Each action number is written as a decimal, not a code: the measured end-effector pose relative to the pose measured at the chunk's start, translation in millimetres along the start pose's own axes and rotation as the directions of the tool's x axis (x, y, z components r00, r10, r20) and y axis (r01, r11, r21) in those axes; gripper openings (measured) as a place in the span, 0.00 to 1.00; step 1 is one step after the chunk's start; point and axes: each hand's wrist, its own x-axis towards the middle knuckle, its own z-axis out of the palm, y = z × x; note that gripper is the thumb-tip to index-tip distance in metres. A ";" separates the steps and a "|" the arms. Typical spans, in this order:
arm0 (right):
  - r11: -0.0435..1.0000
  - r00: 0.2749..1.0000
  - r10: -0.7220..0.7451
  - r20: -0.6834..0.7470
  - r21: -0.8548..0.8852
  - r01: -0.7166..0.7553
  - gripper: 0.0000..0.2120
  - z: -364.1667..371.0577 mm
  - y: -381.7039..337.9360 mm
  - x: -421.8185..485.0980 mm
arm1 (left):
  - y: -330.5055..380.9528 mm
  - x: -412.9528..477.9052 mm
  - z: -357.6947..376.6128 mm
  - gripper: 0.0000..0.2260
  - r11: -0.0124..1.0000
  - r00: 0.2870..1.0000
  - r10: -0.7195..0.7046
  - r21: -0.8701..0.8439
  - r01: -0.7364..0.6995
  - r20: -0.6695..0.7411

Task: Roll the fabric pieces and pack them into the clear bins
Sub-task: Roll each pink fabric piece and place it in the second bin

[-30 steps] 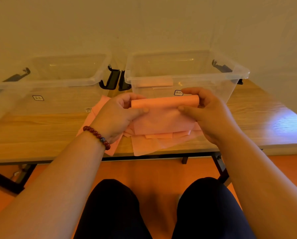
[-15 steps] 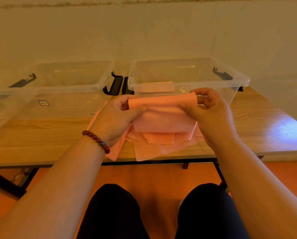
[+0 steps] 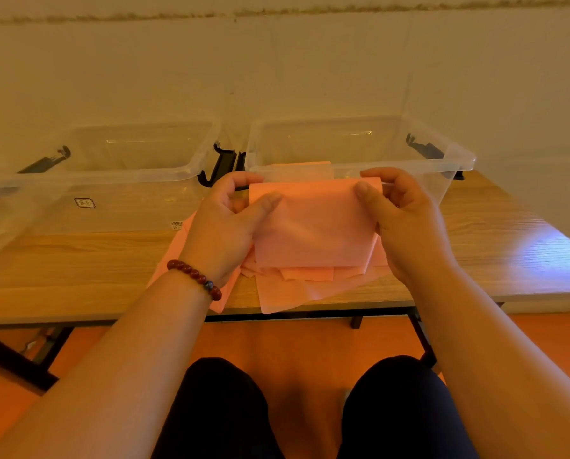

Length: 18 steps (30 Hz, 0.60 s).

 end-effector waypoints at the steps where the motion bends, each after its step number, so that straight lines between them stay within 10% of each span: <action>1: 1.000 1.000 0.005 -0.009 0.005 -0.005 0.04 1.0 -0.9 -0.8 | 0.1 -0.6 0.0 0.10 1.000 1.000 0.015 0.014 -0.015 0.003; 18: 0.975 0.989 0.064 0.135 0.202 -0.091 0.18 -0.3 -5.3 0.5 | -0.7 -2.8 -6.0 0.09 0.999 0.998 0.048 0.007 -0.048 -0.045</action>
